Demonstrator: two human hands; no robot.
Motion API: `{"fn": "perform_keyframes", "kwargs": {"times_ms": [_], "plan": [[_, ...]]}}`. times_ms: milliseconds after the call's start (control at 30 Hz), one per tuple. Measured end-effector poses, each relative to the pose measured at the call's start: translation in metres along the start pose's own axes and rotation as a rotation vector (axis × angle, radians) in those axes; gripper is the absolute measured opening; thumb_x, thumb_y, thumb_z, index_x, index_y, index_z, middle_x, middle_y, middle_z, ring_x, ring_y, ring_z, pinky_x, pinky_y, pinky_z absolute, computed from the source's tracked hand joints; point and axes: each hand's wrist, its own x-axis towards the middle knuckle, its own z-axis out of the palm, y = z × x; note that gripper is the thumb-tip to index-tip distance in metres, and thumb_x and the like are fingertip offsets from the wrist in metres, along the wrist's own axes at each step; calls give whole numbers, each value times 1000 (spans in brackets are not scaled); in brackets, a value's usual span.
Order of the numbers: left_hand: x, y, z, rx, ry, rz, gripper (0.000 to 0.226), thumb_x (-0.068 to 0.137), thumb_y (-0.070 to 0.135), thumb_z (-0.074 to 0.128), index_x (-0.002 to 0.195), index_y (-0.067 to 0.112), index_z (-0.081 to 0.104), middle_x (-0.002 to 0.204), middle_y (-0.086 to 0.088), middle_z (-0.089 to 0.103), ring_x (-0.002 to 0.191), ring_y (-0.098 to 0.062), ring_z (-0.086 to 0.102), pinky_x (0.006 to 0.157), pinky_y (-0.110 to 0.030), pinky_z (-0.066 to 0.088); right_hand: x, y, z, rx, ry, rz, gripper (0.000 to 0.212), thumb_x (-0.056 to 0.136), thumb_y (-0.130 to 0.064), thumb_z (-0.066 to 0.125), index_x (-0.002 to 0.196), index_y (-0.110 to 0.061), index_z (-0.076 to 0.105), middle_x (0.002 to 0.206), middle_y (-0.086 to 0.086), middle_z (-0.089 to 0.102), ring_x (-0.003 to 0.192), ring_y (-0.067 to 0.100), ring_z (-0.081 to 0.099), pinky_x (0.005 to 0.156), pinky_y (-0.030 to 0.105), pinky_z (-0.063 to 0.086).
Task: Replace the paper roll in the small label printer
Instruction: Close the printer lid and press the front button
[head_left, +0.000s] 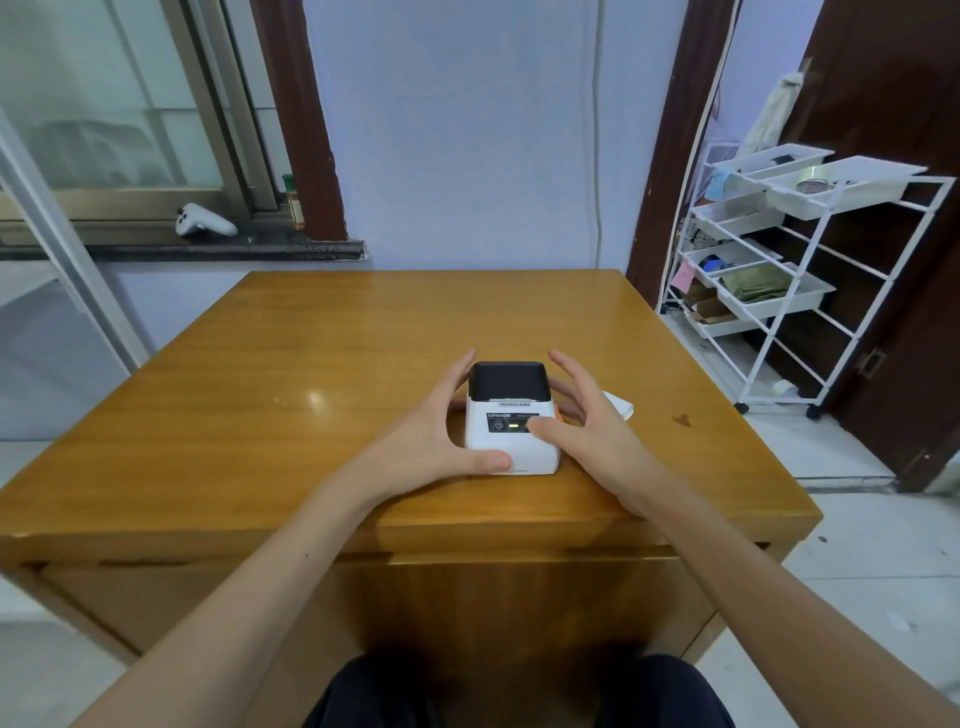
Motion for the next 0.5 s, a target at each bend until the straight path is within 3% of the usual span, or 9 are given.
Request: {"fn": "perform_keyframes", "kwargs": {"times_ms": [167, 333, 500], "plan": [[0, 1, 0, 7, 2, -3, 128, 55, 66, 81, 154, 49, 3, 147, 34, 27, 136, 2, 39, 119, -40, 32, 0, 0, 0, -8, -1, 3, 78, 88, -22, 68, 149, -40, 23, 154, -2, 36, 136, 17, 41, 107, 37, 41], [0, -1, 0, 13, 1, 8, 124, 55, 68, 80, 153, 52, 5, 134, 46, 28, 138, -2, 40, 119, -42, 33, 1, 1, -1, -26, -4, 6, 78, 88, -24, 69, 149, -40, 23, 155, -2, 36, 137, 17, 41, 110, 41, 40], [1, -2, 0, 31, 2, 7, 121, 55, 72, 78, 151, 56, 5, 136, 39, 32, 139, -5, 41, 118, -44, 34, 2, 3, -2, -13, -8, 0, 78, 88, -25, 69, 149, -42, 23, 156, -2, 35, 138, 18, 41, 110, 43, 40]]}}
